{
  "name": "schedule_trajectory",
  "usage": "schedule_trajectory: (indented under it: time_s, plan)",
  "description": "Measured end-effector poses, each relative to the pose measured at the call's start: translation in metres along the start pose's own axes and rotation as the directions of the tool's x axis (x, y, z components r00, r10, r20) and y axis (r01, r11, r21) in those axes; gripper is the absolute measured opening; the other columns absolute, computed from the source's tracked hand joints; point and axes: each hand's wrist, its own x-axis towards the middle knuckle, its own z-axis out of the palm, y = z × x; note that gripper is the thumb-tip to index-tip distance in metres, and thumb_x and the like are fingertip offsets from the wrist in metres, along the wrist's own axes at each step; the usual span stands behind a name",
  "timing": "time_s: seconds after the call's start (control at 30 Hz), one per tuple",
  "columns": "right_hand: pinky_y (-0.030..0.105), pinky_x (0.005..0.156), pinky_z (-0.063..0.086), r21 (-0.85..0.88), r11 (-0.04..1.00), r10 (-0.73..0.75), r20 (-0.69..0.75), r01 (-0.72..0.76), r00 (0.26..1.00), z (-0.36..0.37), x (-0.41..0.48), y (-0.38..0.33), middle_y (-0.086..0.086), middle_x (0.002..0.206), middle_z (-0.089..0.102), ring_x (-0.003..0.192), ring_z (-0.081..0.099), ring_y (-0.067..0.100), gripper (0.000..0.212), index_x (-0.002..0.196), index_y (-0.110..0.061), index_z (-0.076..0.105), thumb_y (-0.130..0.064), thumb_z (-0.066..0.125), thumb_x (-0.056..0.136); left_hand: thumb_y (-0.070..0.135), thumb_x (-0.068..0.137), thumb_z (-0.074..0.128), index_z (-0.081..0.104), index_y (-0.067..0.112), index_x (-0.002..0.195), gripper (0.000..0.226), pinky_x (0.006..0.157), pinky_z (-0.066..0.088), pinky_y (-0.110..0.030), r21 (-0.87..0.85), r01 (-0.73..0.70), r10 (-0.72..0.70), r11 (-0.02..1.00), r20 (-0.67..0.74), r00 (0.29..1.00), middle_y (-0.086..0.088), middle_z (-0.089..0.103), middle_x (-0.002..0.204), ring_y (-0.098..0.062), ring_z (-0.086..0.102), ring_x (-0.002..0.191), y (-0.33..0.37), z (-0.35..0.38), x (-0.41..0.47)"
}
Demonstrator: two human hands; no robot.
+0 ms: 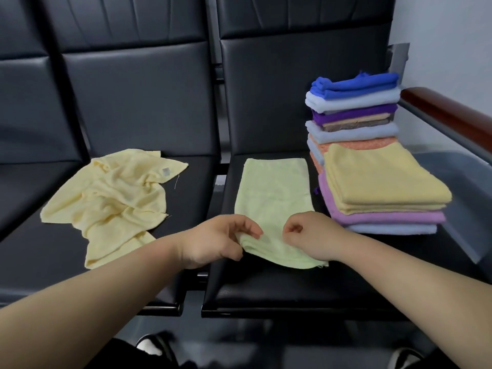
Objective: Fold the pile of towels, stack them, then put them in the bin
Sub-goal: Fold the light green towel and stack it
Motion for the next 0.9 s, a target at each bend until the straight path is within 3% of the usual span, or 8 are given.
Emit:
schedule_trajectory:
  time_s: [0.13,0.2,0.37,0.47,0.57,0.67,0.77,0.9]
  plan:
    - [0.039,0.092,0.056,0.178,0.984,0.011,0.076,-0.024,0.997,0.000,-0.005,-0.004,-0.004,0.103,0.076,0.093,0.070,0.018,0.040,0.095,-0.024,0.073,-0.059,0.054,0.098,-0.013,0.078,0.072,0.077,0.009,0.093,0.027,0.078,0.056,-0.030,0.116,-0.016,0.043,0.993,-0.236,0.971,-0.010,0.075,0.085,-0.018,0.067,0.080,0.008,-0.001,0.004]
    - [0.030,0.078,0.050,0.126,0.992,-0.017,0.095,0.005,0.995,-0.001,-0.010,-0.008,-0.013,0.087,0.068,0.081,0.062,0.010,0.036,0.083,-0.032,0.066,-0.066,0.059,0.093,-0.004,0.085,0.073,0.076,0.008,0.090,0.013,0.075,0.056,-0.031,0.130,-0.014,0.057,0.991,-0.331,0.942,-0.011,0.075,0.080,-0.017,0.068,0.076,0.012,0.003,0.006]
    - [0.030,0.061,0.035,-0.165,0.986,-0.040,-0.069,0.028,0.997,0.001,-0.007,-0.008,-0.009,0.085,0.052,0.079,0.052,0.018,0.016,0.086,-0.020,0.053,-0.031,0.064,0.088,0.015,0.090,0.072,0.072,0.017,0.087,0.004,0.058,0.042,-0.018,0.301,-0.070,0.220,0.951,-0.501,0.837,0.006,0.068,0.068,-0.002,0.052,0.056,0.026,-0.005,0.008]
    - [0.032,0.068,0.040,0.023,0.999,0.035,-0.251,-0.031,0.967,-0.011,-0.001,-0.008,-0.010,0.091,0.058,0.090,0.059,0.022,0.008,0.095,-0.022,0.063,-0.029,0.062,0.090,0.018,0.094,0.068,0.067,0.018,0.086,0.008,0.060,0.040,-0.021,0.341,-0.087,0.272,0.936,-0.546,0.792,0.009,0.060,0.068,-0.005,0.049,0.060,0.032,-0.023,0.005]
    - [0.031,0.064,0.041,0.335,0.942,0.117,-0.253,-0.027,0.960,-0.022,0.003,-0.010,0.000,0.079,0.062,0.077,0.057,0.018,0.022,0.089,-0.009,0.065,-0.030,0.067,0.085,0.021,0.089,0.070,0.061,0.015,0.085,0.011,0.069,0.046,-0.028,0.135,-0.085,0.139,0.987,-0.468,0.873,0.001,0.062,0.075,-0.015,0.053,0.069,0.033,-0.039,-0.004]
    - [0.038,0.074,0.052,0.555,0.811,0.240,-0.022,-0.188,0.971,-0.028,0.001,-0.011,0.016,0.106,0.073,0.091,0.066,0.022,0.039,0.110,-0.005,0.070,-0.034,0.071,0.083,0.012,0.090,0.066,0.059,0.014,0.085,0.009,0.066,0.051,-0.029,-0.115,0.093,-0.125,0.989,-0.310,0.942,-0.009,0.061,0.079,-0.022,0.059,0.067,0.034,-0.047,-0.012]
    - [0.043,0.089,0.058,0.654,0.660,0.282,0.239,-0.369,0.929,-0.029,-0.004,-0.015,0.013,0.111,0.078,0.105,0.074,0.030,0.026,0.118,-0.010,0.070,-0.021,0.071,0.094,0.010,0.097,0.054,0.064,0.012,0.093,0.011,0.069,0.051,-0.030,-0.174,0.296,-0.328,0.939,-0.200,0.923,-0.007,0.069,0.080,-0.020,0.064,0.066,0.035,-0.050,-0.020]
    - [0.040,0.087,0.059,0.668,0.651,0.293,0.217,-0.361,0.931,-0.023,-0.003,-0.020,0.006,0.103,0.081,0.101,0.076,0.025,0.020,0.113,-0.010,0.073,-0.024,0.067,0.099,0.013,0.096,0.054,0.067,0.009,0.102,0.015,0.076,0.051,-0.033,-0.242,0.325,-0.388,0.914,-0.290,0.875,-0.005,0.074,0.084,-0.022,0.067,0.073,0.028,-0.052,-0.007]
